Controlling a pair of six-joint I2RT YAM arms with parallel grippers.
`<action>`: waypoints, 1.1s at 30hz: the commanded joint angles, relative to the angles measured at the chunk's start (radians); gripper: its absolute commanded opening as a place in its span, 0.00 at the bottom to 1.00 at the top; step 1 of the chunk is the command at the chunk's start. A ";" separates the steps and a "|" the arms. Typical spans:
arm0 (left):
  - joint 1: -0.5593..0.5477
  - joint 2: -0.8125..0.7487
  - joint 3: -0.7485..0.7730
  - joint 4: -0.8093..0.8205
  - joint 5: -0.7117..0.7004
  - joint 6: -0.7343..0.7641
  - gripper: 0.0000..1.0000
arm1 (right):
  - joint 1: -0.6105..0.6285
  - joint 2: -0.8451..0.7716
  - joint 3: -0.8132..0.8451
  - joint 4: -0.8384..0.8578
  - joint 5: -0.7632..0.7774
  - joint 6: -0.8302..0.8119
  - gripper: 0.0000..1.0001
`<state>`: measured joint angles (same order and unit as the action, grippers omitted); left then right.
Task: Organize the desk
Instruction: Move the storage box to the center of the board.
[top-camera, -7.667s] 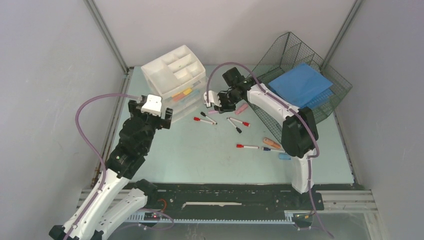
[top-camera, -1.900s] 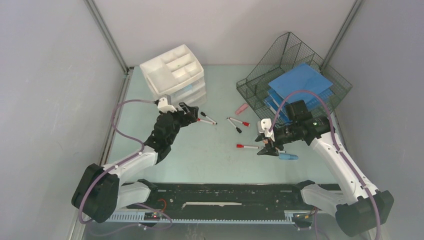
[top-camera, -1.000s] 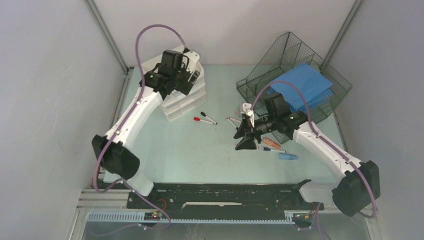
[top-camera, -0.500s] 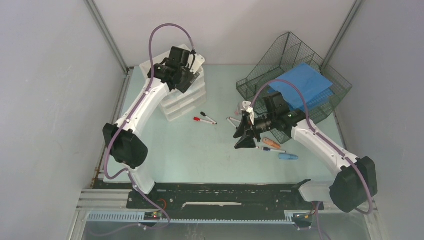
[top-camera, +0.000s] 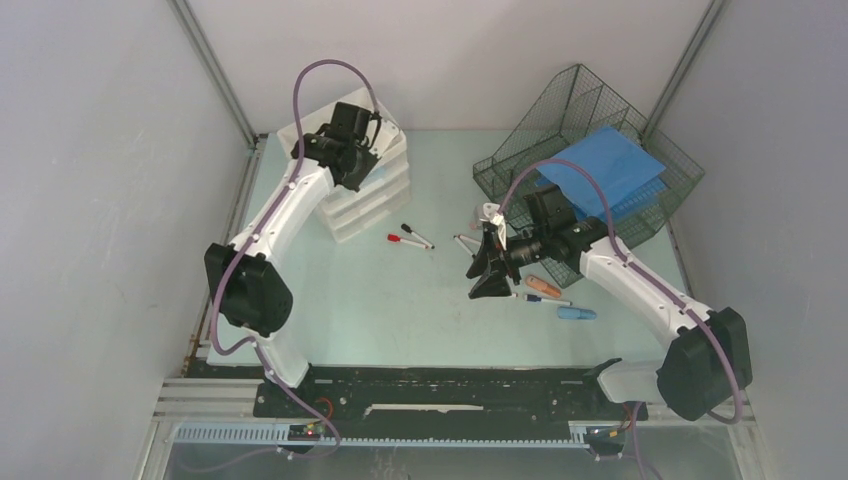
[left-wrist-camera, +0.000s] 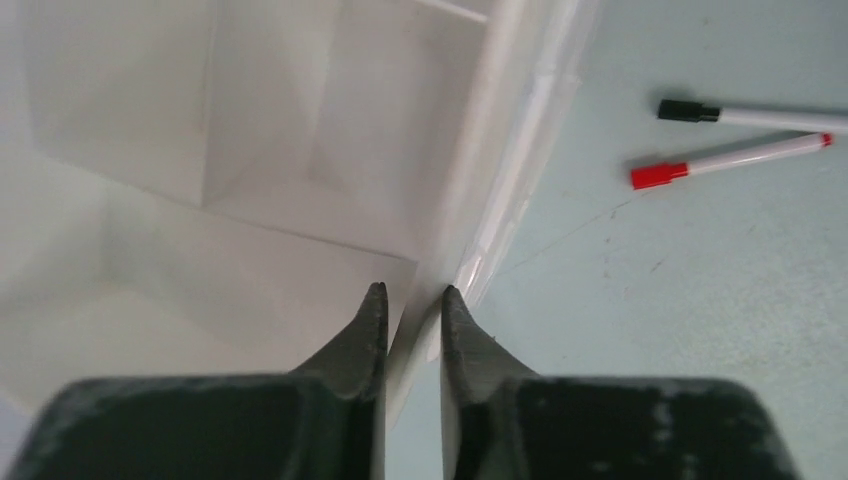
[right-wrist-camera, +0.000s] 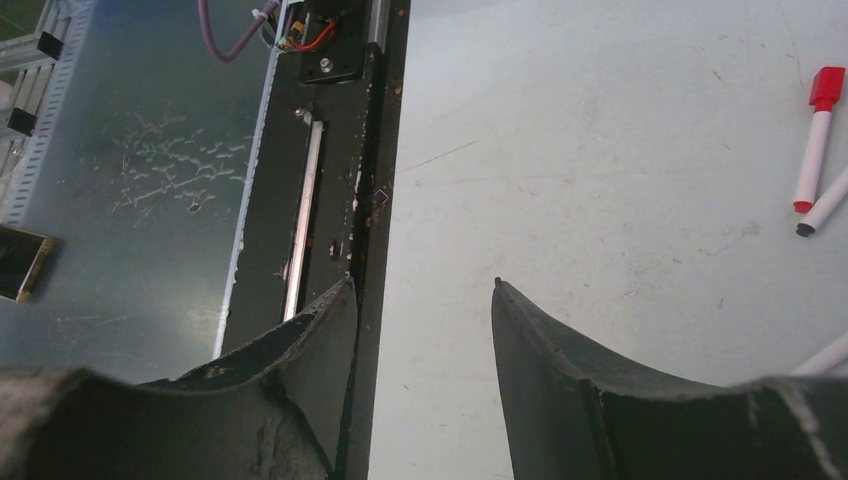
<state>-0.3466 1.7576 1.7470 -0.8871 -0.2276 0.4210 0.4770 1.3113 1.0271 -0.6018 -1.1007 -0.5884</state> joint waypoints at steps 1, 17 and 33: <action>0.009 -0.032 0.013 0.002 0.018 -0.033 0.03 | 0.014 0.015 0.003 0.028 0.005 0.016 0.60; 0.090 -0.208 0.014 0.062 0.233 -0.272 0.00 | 0.056 0.376 0.111 1.162 -0.013 1.034 0.61; 0.179 -0.358 -0.163 0.160 0.469 -0.414 0.00 | 0.116 0.840 0.506 1.322 0.158 1.509 0.91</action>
<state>-0.1818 1.4868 1.5707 -0.8871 0.1799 0.0273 0.5793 2.0830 1.4658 0.6678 -1.0027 0.7795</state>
